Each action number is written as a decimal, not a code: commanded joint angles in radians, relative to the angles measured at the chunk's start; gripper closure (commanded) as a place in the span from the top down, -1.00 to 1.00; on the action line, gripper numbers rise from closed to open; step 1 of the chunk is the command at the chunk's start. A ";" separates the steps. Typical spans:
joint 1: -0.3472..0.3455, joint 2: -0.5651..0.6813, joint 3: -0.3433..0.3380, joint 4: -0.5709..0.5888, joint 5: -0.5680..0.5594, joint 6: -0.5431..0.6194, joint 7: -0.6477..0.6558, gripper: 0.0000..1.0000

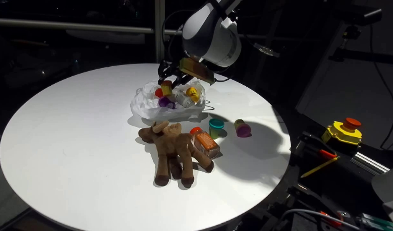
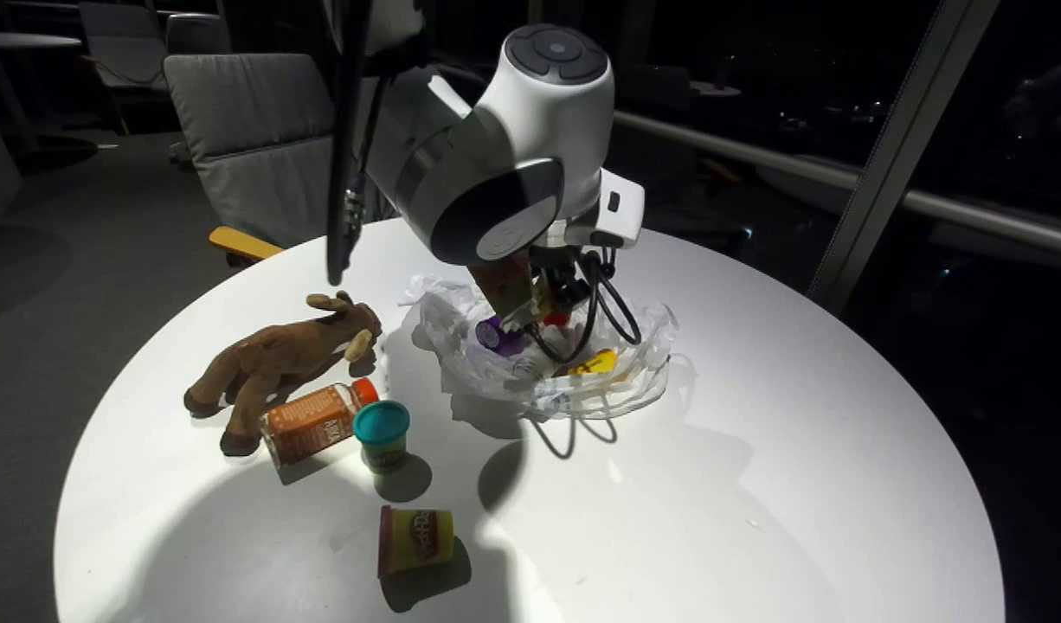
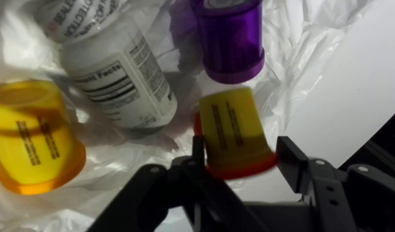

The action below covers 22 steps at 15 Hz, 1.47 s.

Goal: Put the objects on the table in the plastic bag

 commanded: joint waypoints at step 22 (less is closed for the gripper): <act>0.322 -0.616 -0.328 -0.448 -0.098 -0.785 0.240 1.00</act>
